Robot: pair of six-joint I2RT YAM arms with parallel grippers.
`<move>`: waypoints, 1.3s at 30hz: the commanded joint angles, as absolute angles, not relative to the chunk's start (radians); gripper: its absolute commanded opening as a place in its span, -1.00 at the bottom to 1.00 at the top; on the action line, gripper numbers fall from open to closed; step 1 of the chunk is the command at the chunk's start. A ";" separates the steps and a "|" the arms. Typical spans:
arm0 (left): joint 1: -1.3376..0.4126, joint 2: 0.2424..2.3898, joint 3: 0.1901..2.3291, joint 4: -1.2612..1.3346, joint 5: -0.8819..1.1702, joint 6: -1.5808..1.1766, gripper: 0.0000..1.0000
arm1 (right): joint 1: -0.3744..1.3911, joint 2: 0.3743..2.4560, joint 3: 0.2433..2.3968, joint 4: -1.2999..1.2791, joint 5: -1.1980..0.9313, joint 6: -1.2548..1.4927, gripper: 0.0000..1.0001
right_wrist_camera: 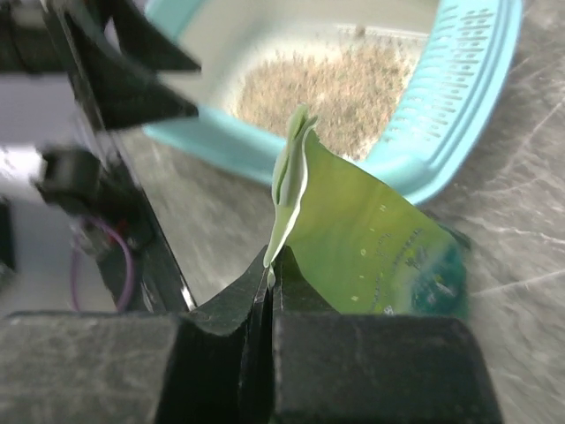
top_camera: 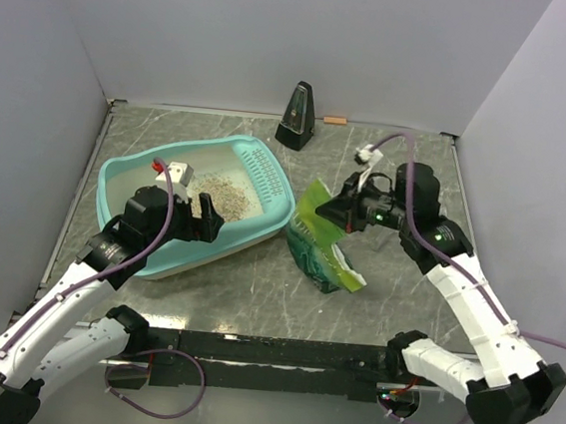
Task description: Fill the litter box with clean litter
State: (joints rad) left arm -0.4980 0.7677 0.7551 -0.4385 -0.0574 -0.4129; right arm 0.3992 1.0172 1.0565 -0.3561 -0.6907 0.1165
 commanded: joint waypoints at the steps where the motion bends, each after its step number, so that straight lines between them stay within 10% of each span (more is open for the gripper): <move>1: -0.494 0.753 0.781 -0.433 -0.086 -0.399 0.94 | 0.562 1.023 1.242 -0.526 -0.595 -0.113 -1.00; 11: -0.494 0.756 0.825 -0.471 -0.048 -0.373 0.94 | 0.877 1.103 1.393 -0.687 -0.371 -0.346 -1.00; 39: -0.368 0.718 0.759 -0.465 -0.100 -0.380 0.94 | 1.061 1.413 1.654 -0.542 -0.571 -0.439 -1.00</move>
State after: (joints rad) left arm -0.3840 0.7216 0.7631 -0.4942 -0.1257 -0.3828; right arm 1.0336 1.4147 1.5467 -0.7544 -0.4740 -0.4095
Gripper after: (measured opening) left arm 0.969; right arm 0.008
